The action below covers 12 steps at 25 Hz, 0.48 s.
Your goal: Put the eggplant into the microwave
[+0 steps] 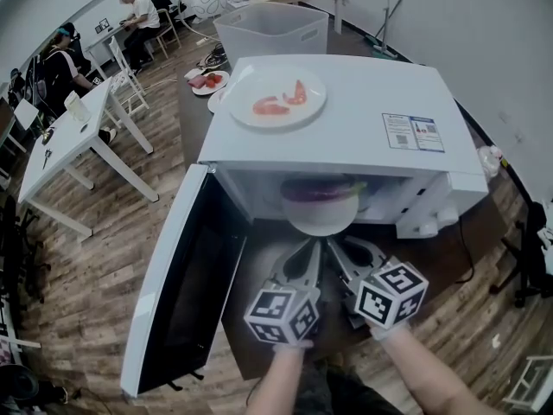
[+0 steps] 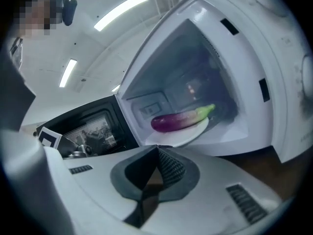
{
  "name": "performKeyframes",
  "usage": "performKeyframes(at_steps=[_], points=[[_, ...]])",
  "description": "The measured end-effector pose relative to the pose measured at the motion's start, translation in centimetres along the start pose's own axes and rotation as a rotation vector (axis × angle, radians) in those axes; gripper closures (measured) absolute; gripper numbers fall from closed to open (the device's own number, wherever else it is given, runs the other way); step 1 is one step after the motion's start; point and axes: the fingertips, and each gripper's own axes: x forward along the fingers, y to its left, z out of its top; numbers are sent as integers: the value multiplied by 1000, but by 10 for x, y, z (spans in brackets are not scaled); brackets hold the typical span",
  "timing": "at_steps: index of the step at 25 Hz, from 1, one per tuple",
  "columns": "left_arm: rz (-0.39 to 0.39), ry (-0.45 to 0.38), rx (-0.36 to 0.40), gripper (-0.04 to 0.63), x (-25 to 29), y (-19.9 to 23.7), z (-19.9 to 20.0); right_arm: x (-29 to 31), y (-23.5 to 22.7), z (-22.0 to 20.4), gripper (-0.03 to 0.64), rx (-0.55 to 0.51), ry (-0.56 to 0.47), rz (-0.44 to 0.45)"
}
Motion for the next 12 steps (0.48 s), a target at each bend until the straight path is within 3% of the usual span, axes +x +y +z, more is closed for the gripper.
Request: performKeyframes(at_steps=[6,12], points=[[21,0,-17,593,2,7,1,3,-1,0,614,-73,21,-33],[44,-4,-40,593,6,15,2,7,-7,0,614,-66,19,-50]])
